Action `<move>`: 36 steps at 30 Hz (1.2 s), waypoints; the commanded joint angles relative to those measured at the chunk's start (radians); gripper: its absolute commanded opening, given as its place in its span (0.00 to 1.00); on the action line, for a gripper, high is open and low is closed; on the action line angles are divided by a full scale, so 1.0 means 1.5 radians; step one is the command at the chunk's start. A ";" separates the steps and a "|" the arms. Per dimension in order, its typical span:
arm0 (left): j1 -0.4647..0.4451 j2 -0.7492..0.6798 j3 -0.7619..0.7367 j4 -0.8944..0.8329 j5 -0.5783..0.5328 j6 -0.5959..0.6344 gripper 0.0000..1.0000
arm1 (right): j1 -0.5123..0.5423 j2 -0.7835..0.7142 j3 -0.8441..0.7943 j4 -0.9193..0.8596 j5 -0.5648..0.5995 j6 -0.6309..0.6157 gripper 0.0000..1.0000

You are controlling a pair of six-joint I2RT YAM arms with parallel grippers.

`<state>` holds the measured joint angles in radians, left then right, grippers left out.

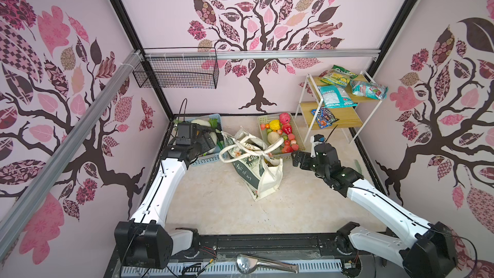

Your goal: Place the food into the grocery bag and tie it

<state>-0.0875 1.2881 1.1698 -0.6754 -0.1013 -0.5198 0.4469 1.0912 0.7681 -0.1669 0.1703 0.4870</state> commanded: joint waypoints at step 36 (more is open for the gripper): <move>0.083 0.116 -0.486 0.905 -0.010 0.305 0.97 | -0.229 0.182 -0.153 0.432 0.166 -0.114 1.00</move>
<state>0.0330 1.4376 0.4828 0.5690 -0.1585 -0.0669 0.1337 1.3365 0.5224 0.4397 0.4435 0.3355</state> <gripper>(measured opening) 0.973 0.997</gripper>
